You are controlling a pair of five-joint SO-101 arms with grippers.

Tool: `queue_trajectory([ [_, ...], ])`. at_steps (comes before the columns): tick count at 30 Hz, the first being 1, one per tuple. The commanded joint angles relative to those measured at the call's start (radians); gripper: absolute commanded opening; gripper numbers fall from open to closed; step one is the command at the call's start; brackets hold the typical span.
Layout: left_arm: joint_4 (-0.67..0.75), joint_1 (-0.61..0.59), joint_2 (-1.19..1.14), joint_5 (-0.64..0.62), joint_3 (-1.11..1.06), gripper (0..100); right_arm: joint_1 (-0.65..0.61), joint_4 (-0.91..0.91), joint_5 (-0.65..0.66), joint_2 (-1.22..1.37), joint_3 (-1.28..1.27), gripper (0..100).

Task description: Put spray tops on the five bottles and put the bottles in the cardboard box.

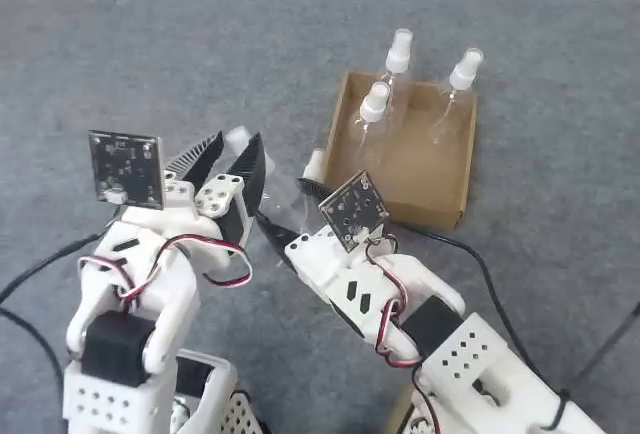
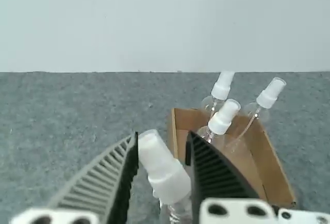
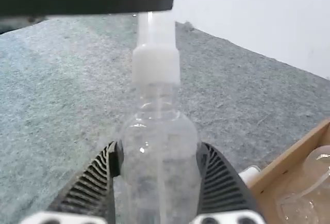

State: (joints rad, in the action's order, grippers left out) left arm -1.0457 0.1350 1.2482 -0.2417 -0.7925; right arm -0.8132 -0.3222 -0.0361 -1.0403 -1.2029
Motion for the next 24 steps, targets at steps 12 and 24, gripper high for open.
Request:
queue_trajectory([
  [12,0.032,-0.144,-0.229,0.018,0.082,13,0.012,0.021,-0.014,-0.039,-0.006,0.6],
  [24,0.023,0.023,-0.241,0.060,0.031,7,0.012,0.021,-0.014,-0.039,-0.006,0.6],
])
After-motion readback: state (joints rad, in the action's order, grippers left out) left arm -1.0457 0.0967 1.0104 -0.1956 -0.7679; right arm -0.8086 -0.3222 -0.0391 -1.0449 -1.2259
